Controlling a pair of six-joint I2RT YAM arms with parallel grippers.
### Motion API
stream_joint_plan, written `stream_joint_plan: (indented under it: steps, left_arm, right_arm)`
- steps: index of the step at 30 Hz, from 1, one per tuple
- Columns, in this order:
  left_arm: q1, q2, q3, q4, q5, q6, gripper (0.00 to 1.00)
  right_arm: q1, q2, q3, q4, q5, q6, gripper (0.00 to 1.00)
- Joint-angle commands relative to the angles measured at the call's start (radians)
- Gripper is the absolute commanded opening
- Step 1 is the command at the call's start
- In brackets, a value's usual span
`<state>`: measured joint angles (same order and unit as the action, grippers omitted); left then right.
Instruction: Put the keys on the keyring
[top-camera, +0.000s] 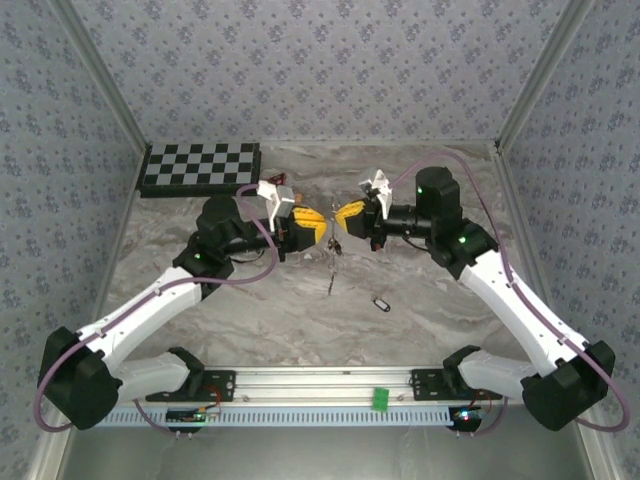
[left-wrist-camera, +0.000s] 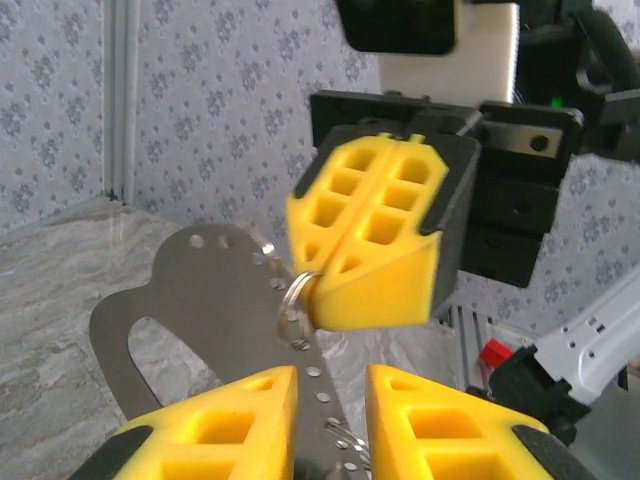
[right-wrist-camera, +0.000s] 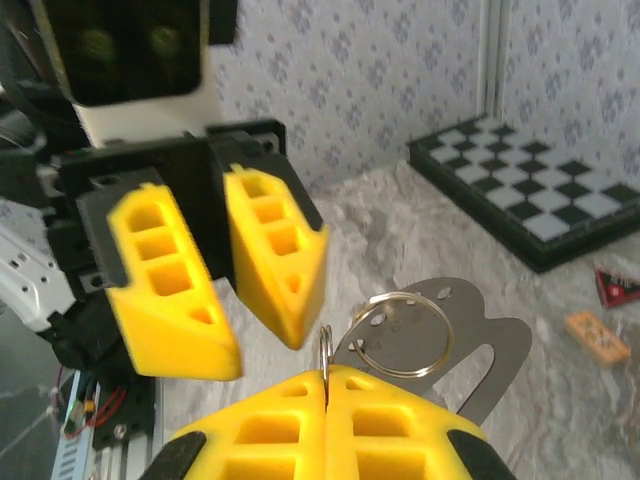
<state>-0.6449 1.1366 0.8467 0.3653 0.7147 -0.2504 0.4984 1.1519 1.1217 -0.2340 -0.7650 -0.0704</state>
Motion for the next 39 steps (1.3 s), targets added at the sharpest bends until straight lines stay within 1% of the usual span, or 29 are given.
stream_joint_plan:
  steps: [1,5,13,22,33,35,38,39]
  left_arm:
    - [0.004,-0.022,0.053,-0.077,0.038,0.077,0.25]
    - [0.003,-0.012,0.071,-0.139,0.037,0.124,0.25]
    - [0.004,0.009,0.086,-0.193,0.042,0.169,0.25]
    - [0.003,0.024,0.094,-0.206,0.064,0.182,0.24]
    - [0.002,0.065,0.115,-0.238,0.101,0.194,0.24]
    - [0.003,0.068,0.117,-0.236,0.111,0.192,0.21]
    - [0.002,0.067,0.118,-0.229,0.126,0.187,0.04]
    - [0.000,0.069,0.121,-0.231,0.129,0.189,0.00]
  right_arm:
    - [0.011,0.032,0.079,-0.198,0.015,-0.084,0.00]
    - [0.028,0.080,0.169,-0.324,0.029,-0.145,0.00]
    - [0.056,0.149,0.276,-0.483,0.014,-0.224,0.00]
    - [0.071,0.159,0.280,-0.496,0.007,-0.243,0.00]
    - [0.072,0.140,0.269,-0.473,-0.008,-0.240,0.00]
    - [0.073,0.140,0.266,-0.469,-0.015,-0.238,0.00]
    - [0.074,0.143,0.264,-0.466,-0.019,-0.237,0.00]
    - [0.072,0.144,0.264,-0.466,-0.016,-0.236,0.00]
